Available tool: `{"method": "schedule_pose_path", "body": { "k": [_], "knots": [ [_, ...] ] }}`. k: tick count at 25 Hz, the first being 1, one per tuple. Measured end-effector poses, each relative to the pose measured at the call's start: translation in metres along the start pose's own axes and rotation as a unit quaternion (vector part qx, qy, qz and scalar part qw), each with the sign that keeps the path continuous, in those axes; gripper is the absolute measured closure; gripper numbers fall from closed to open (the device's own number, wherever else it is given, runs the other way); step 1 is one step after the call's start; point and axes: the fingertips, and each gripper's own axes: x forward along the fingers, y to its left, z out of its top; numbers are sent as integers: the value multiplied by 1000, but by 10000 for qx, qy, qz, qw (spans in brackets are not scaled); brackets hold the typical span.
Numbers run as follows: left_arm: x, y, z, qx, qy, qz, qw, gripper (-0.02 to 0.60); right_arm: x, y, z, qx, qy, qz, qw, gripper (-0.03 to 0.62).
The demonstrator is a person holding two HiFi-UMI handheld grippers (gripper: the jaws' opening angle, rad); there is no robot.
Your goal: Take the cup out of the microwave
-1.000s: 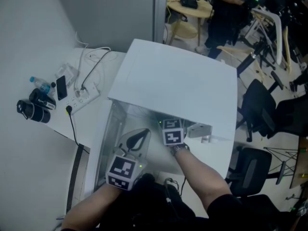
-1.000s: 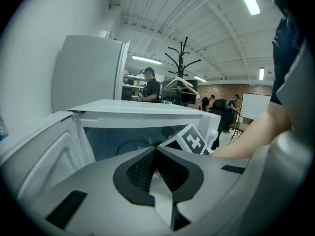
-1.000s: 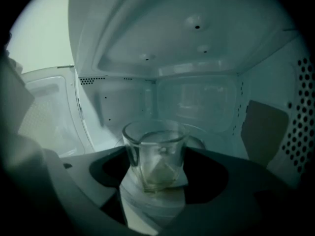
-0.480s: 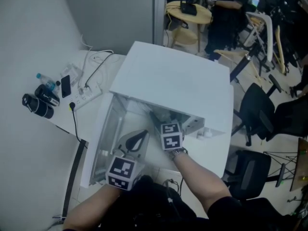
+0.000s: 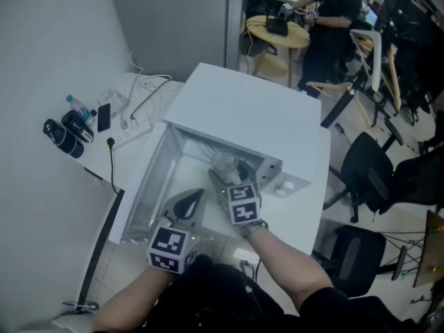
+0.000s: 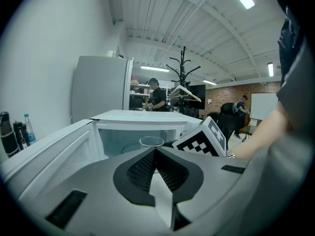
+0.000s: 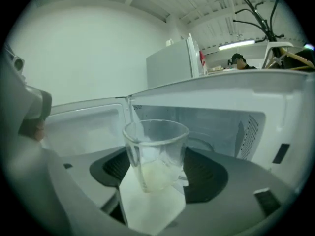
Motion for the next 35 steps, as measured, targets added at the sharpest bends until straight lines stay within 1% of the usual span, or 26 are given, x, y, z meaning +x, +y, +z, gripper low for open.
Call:
{"method": "schedule_pose_path", "body": {
  "k": [5,11,15,21,29,35],
  "knots": [
    [-18,-15,0,-52,-134,266,9995,584,-33,10,4,-111,-128,230,9996,230],
    [-42,-46,-5,-86,-220,535,9983,584,-75,19,8,-222,-323,512,9979,230],
    [-57,-65,-9,-107,-238,680,9973,584,-102,22,12,-285,-432,627,9967,230],
    [-76,-83,-13,-155,-277,874,9957,584,-134,27,15,-293,-546,788,9950,230],
    [-95,-88,-13,-117,-294,936,9951,584,-158,37,23,-298,-694,870,9933,230],
    [-113,-91,-17,-98,-353,802,9961,584,-177,48,26,-320,-750,757,9938,230]
  ]
}}
